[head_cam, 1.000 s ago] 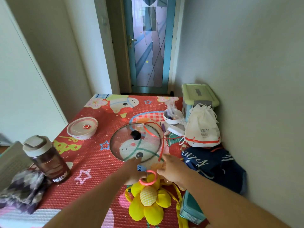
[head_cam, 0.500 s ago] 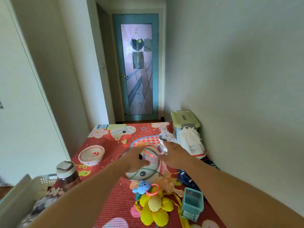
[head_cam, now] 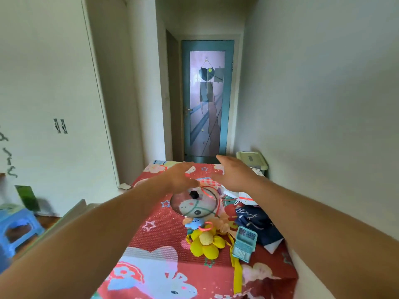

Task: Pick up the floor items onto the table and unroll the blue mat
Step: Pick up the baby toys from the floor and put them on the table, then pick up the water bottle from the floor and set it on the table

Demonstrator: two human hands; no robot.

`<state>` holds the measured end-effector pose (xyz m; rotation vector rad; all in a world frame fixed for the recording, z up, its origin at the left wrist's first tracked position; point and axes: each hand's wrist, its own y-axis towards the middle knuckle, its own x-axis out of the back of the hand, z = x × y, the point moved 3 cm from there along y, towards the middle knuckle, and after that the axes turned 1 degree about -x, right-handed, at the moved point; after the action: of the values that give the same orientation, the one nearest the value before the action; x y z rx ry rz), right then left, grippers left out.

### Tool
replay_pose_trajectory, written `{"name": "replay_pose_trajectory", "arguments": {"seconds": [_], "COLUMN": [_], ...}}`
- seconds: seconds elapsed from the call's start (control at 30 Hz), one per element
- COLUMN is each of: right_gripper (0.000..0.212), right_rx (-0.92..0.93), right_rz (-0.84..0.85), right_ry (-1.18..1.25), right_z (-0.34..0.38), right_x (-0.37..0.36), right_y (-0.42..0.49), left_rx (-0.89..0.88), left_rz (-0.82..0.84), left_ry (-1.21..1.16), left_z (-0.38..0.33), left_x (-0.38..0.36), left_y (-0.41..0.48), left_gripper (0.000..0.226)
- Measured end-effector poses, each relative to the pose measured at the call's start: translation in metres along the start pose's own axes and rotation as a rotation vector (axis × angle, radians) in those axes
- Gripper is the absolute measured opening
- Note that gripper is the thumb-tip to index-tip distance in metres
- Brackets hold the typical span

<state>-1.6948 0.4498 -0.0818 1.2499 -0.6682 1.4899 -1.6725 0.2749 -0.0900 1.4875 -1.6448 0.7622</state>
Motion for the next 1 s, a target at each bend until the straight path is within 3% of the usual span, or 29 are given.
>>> {"name": "replay_pose_trajectory", "arguments": {"seconds": [0.3,0.53,0.7,0.93,1.0], "right_gripper": [0.078,0.077,0.076,0.051,0.047], "right_rx": [0.093,0.059,0.032,0.072,0.086], "right_rz": [0.001,-0.041,-0.061,-0.036,-0.052], "right_ry": [0.007,0.016,0.05,0.134,0.116], "right_z": [0.04,0.074,0.122,0.17,0.179], "right_x": [0.029,0.043,0.024,-0.006,-0.006], "right_y": [-0.083,-0.142,-0.197,-0.268,-0.284], "left_rx": [0.011,0.015,-0.036,-0.06,-0.077], "left_rz": [0.051,-0.019,0.051,0.075,0.06], "left_ry": [-0.021,0.081,0.006,-0.065,-0.041], "left_z": [-0.027,-0.022,-0.001,0.015,0.016], "left_x": [0.01,0.034,0.043,0.042,0.041], "left_y": [-0.099,-0.17,-0.243,-0.329,-0.35], "left_gripper": [0.064,0.073,0.063,0.052,0.059]}}
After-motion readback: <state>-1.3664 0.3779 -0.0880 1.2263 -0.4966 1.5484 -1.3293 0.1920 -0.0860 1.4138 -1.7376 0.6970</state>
